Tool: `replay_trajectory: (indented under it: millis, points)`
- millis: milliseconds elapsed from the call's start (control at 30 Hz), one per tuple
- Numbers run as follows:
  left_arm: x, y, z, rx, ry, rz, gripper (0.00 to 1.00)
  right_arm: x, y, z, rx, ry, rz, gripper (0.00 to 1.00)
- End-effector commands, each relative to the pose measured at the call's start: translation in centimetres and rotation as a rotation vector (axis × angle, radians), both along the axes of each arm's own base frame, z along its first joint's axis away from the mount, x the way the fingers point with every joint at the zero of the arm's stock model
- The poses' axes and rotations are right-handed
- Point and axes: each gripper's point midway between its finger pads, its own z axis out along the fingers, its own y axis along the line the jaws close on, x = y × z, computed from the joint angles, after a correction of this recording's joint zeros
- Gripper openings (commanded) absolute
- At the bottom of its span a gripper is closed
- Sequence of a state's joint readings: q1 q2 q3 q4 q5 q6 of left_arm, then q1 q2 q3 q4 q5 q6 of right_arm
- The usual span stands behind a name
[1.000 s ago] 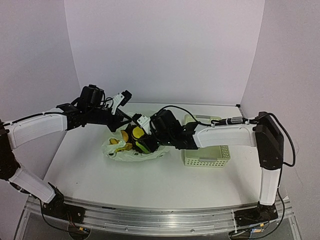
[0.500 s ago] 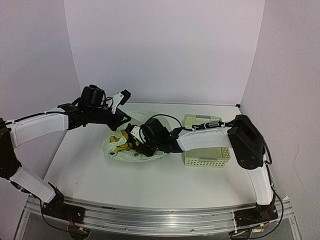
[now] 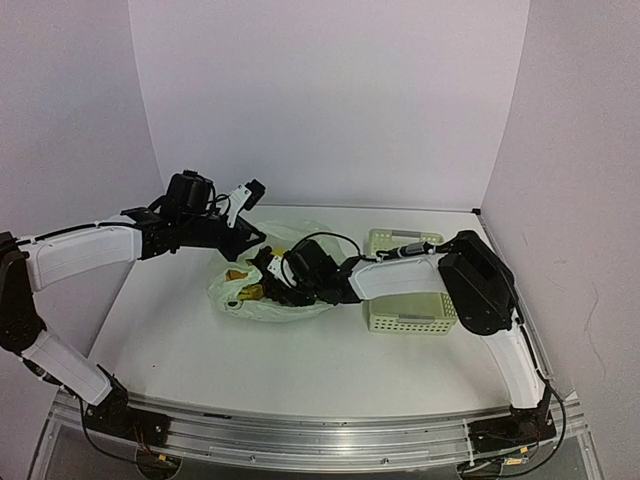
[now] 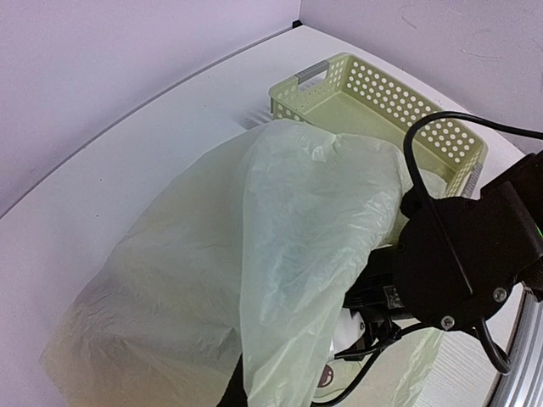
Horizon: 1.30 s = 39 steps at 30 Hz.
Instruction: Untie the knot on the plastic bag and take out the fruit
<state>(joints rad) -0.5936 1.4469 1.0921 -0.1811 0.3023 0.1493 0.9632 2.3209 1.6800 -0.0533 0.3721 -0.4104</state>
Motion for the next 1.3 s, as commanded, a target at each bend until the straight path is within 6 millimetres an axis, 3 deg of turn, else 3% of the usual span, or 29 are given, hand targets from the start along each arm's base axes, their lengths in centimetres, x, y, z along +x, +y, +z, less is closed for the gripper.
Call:
replay_trajectory:
  millis: [0,167,233,433,533,767,833,933,1033,1100,1200,1267]
  points:
    - [1.3,-0.4,2.9,-0.046,-0.067,0.008,0.0,1.1,-0.3,-0.2,0.009,0.002,-0.035,0.41]
    - [1.6,-0.1,3.1,-0.045,-0.07,0.026,0.0,0.1,-0.6,2.2,0.057,0.0,-0.039,0.28]
    - [1.8,0.0,3.1,-0.044,-0.073,0.033,0.0,-0.9,-0.4,4.4,0.096,-0.008,-0.017,0.26]
    - [2.3,0.3,2.9,-0.041,-0.08,0.06,0.0,-6.1,1.2,10.9,0.273,0.038,0.094,0.23]
    - [2.3,0.3,2.8,-0.042,-0.079,0.059,0.0,-7.6,1.6,14.4,0.401,0.037,0.109,0.22]
    - [2.2,0.1,2.9,-0.051,-0.076,0.052,0.0,-11.0,2.3,18.3,0.538,0.094,0.219,0.23]
    - [2.1,0.1,3.1,-0.054,-0.079,0.05,0.0,-11.8,2.4,20.9,0.618,0.11,0.244,0.24]
    - [1.8,0.1,3.2,-0.056,-0.077,0.039,0.0,-13.3,1.8,26.7,0.766,0.106,0.304,0.24]
    - [1.1,0.0,2.7,-0.056,-0.058,0.017,0.0,-13.7,-0.4,31.1,0.867,0.096,0.3,0.25]
    - [0.4,-0.2,2.3,-0.062,-0.041,-0.008,0.0,-12.4,-3.6,33.2,0.925,0.059,0.192,0.26]
    - [-0.6,-0.4,1.5,-0.06,-0.016,-0.039,0.0,-8.3,-10.2,32.0,0.911,-0.014,-0.124,0.27]
    - [-1.1,-0.4,1.0,-0.055,-0.001,-0.051,0.0,-5.6,-14.8,28.4,0.807,0.005,-0.382,0.27]
